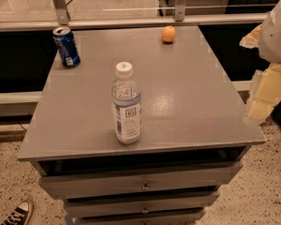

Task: Knock blue plastic bottle over

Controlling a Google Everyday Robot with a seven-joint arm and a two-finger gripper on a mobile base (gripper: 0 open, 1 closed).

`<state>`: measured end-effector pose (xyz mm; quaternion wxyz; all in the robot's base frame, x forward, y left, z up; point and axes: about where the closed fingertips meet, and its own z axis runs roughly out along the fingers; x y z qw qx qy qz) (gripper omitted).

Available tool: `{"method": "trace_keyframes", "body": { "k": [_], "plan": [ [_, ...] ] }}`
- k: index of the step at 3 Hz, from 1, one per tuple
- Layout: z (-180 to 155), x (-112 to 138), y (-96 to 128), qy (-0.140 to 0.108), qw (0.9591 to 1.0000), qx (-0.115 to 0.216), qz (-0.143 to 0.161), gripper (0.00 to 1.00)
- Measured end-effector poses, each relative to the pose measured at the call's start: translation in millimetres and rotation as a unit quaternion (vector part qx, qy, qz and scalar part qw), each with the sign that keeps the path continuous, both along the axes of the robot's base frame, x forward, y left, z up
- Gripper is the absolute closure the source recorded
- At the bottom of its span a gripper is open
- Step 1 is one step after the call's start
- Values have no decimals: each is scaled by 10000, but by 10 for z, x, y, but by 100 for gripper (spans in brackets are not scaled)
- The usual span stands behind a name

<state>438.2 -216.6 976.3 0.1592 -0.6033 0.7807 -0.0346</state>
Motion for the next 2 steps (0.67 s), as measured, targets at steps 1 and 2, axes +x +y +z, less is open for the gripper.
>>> {"method": "trace_keyframes", "body": {
  "k": [1, 2],
  "plan": [
    [0, 0, 0, -1, 10000, 0, 0, 0],
    [-94, -18, 148, -40, 9991, 419, -106, 0]
  ]
}}
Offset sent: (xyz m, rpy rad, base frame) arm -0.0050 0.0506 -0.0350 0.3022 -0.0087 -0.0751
